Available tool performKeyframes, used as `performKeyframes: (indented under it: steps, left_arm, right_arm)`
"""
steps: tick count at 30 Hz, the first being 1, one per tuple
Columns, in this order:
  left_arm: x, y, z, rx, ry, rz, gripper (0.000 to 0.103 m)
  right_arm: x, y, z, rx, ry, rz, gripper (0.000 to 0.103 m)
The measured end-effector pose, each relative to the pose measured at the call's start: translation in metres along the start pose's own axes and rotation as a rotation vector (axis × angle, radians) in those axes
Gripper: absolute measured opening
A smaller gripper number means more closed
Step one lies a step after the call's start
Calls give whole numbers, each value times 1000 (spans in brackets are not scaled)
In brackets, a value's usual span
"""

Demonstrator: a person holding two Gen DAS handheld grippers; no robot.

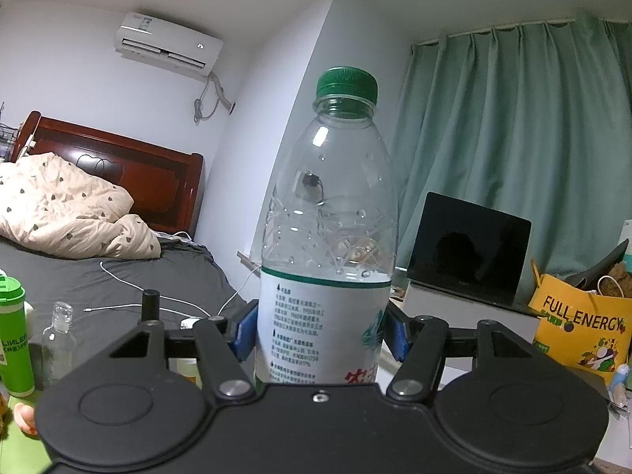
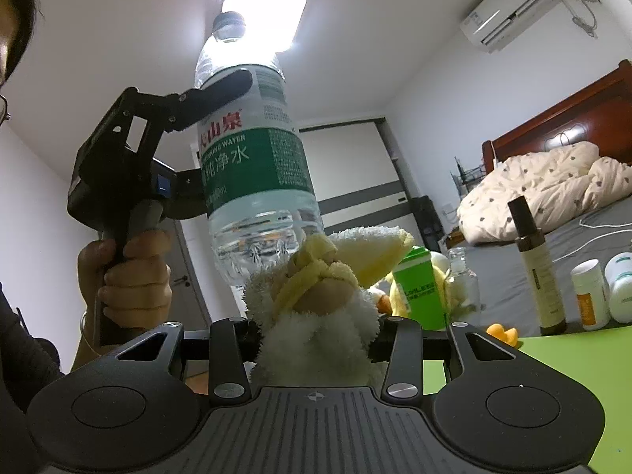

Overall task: Clean container
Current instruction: 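Hold the bottle raised in the left gripper and rotate it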

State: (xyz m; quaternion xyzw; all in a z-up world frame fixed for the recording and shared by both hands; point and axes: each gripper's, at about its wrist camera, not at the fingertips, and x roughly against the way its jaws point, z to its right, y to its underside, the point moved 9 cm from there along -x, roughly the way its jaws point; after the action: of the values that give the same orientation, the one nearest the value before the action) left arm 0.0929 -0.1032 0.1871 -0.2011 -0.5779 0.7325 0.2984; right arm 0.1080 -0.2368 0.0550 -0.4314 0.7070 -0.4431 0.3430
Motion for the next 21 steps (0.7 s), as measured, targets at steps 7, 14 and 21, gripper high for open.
performKeyframes:
  steps: [7, 14, 21]
  left_arm:
    - [-3, 1, -3, 11, -4, 8, 61]
    - [-4, 3, -13, 24, -23, 8, 61]
    - [-4, 7, -26, 35, -55, 1, 61]
  right_arm:
    - [-18, 8, 0, -12, -27, -14, 42]
    - [-34, 19, -9, -18, -79, -36, 42]
    - [-38, 26, -16, -25, -108, -38, 42]
